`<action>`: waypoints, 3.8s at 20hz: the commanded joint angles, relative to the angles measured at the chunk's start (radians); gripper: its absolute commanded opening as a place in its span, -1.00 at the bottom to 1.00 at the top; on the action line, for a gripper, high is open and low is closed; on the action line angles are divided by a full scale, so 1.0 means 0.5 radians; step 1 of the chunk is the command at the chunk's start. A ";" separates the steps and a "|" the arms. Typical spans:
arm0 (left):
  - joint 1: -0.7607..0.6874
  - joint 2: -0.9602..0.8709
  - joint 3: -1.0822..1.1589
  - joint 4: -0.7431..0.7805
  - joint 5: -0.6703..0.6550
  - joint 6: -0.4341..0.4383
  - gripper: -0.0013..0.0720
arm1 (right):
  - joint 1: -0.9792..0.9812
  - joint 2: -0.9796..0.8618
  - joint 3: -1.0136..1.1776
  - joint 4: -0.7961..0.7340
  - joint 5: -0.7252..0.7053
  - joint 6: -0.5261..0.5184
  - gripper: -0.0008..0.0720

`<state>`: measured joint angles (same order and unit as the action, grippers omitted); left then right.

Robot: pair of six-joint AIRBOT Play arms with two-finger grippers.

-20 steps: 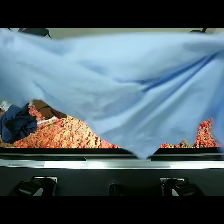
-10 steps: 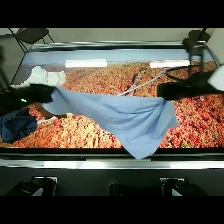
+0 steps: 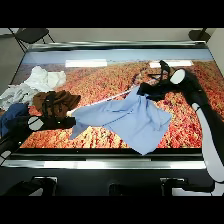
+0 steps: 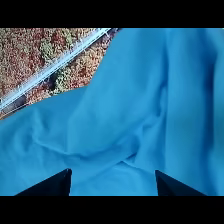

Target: Fold the shirts.

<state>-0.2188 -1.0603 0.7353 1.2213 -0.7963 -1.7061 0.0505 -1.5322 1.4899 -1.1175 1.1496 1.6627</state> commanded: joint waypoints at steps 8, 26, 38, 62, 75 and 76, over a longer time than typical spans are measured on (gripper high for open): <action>-0.002 -0.030 -0.035 -0.042 0.002 0.015 -0.88 | -0.710 0.591 -1.209 -0.220 0.773 -0.128 0.77; 0.073 0.320 0.623 0.201 -0.288 0.120 -0.88 | -0.163 1.112 -0.929 -0.284 0.011 -0.394 -0.81; 0.076 0.755 2.399 0.339 -0.081 0.113 -0.88 | -0.163 1.859 0.652 -0.735 -0.465 -0.213 -0.81; 0.052 -1.273 1.697 0.004 -0.452 -0.187 -0.62 | -0.159 -0.199 0.107 -0.739 -0.259 0.700 -0.78; 0.643 -0.543 0.591 -0.182 -1.294 0.472 0.26 | -1.254 -0.101 0.011 -0.578 1.048 -0.105 0.39; 0.642 -0.446 0.365 -0.242 -1.192 0.524 0.26 | -1.252 -0.101 -0.068 -0.549 1.053 -0.152 0.39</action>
<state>0.0689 -1.4040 1.1889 1.1637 -1.4525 -1.4994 -0.5140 -1.5848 1.5482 -1.4425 1.5570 1.6699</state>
